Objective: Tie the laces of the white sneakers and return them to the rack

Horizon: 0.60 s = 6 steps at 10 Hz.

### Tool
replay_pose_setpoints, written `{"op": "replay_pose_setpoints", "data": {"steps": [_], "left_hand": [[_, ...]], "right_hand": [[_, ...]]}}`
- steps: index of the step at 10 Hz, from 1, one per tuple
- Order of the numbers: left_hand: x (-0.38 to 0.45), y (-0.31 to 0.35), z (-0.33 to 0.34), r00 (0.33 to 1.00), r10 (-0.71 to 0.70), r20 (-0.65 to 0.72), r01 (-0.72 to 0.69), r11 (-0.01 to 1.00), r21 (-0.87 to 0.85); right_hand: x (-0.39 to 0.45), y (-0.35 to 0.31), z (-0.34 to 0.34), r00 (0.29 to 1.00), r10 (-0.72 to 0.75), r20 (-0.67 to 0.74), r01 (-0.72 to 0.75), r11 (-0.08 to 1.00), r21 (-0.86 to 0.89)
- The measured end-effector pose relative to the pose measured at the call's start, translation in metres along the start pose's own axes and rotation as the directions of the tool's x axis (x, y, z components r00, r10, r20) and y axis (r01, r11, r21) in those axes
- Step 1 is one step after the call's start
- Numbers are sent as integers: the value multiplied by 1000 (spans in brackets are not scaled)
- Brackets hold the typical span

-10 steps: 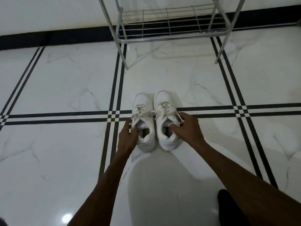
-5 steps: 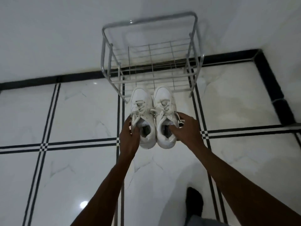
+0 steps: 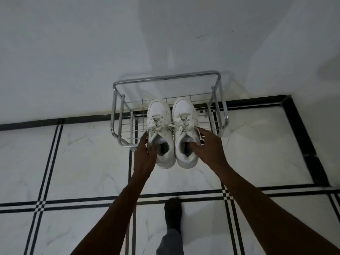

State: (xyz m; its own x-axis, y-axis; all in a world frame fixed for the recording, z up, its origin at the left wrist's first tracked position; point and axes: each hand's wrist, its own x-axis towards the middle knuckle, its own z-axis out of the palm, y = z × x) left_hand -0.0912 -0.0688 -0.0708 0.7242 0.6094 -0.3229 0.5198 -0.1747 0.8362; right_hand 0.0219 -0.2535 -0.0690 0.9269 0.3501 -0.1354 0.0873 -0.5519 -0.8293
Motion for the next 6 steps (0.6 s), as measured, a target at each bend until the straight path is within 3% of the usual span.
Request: {"op": "replay_pose_setpoints", "data": {"steps": [2, 4, 5, 6], "left_hand": [[89, -14, 8, 997, -56, 59, 56, 998, 3], [130, -25, 14, 989, -113, 99, 117, 992, -38], [131, -28, 11, 987, -128, 100, 126, 992, 27], [130, -25, 5, 996, -58, 61, 48, 987, 153]], "right_hand": [[86, 16, 42, 998, 59, 33, -58, 998, -22], [116, 34, 62, 994, 98, 58, -95, 995, -42], [112, 36, 65, 993, 92, 77, -86, 993, -75], [108, 23, 58, 995, 93, 38, -82, 971, -225]]}}
